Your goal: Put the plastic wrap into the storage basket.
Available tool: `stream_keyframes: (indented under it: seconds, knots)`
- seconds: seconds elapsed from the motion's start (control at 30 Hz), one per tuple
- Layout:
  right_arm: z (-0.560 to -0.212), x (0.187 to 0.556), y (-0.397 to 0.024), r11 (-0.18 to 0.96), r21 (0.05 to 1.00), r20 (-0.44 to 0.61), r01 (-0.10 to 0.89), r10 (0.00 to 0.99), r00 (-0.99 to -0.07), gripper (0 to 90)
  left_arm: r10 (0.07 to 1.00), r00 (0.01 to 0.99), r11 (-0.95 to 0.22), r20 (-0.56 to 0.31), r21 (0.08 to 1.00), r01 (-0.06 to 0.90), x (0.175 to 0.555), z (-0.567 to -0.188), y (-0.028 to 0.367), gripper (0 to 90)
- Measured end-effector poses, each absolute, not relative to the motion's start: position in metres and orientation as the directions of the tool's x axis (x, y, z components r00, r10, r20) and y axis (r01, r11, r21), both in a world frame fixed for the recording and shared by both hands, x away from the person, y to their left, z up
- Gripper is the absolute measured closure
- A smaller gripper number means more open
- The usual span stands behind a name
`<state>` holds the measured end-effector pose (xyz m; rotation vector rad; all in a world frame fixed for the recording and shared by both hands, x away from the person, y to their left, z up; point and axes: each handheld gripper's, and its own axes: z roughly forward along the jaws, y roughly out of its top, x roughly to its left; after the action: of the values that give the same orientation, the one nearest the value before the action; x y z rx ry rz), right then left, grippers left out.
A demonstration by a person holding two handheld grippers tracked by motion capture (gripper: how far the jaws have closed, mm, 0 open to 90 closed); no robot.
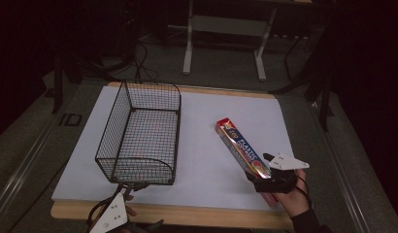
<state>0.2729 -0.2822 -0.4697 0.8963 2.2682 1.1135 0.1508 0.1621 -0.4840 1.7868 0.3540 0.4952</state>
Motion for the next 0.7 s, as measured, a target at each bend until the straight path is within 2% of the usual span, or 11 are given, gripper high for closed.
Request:
stream_keyframes:
  seconds: [0.7]
  knots:
    - [-0.487, 0.331, -0.277, 0.483, 0.651, -0.04, 0.585, 0.792, -0.609, 10.1, 0.469, 0.871, -0.272, 0.148, 0.962, -0.017, 0.15, -0.484, 0.162, 0.2]
